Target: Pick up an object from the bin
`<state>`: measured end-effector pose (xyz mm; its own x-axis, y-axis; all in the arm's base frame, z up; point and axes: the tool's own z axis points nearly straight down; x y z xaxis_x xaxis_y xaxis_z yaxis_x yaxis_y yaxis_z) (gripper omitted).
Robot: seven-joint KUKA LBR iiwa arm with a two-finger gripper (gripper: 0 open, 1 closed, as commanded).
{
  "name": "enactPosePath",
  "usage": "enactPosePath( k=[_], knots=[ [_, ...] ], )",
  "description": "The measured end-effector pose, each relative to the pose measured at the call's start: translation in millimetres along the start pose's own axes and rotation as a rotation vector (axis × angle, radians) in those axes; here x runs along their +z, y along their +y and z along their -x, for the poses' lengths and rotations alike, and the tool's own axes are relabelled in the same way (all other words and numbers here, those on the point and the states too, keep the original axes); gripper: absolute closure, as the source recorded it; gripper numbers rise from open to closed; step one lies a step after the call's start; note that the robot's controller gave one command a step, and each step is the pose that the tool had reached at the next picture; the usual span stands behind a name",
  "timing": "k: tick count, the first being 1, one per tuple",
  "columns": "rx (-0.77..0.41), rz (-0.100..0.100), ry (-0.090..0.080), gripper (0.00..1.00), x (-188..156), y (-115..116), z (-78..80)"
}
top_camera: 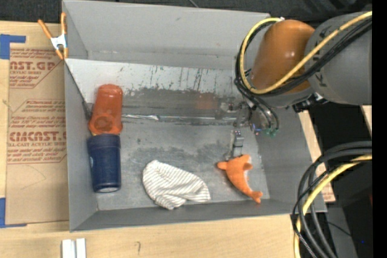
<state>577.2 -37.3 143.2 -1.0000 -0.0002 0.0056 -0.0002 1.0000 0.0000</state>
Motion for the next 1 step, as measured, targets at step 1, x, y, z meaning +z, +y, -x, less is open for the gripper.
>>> enactPosePath(
  k=[1],
  knots=[
    [0.000, -0.001, -0.007, 0.00, -4.7, 0.0, 1.7]
  ],
)
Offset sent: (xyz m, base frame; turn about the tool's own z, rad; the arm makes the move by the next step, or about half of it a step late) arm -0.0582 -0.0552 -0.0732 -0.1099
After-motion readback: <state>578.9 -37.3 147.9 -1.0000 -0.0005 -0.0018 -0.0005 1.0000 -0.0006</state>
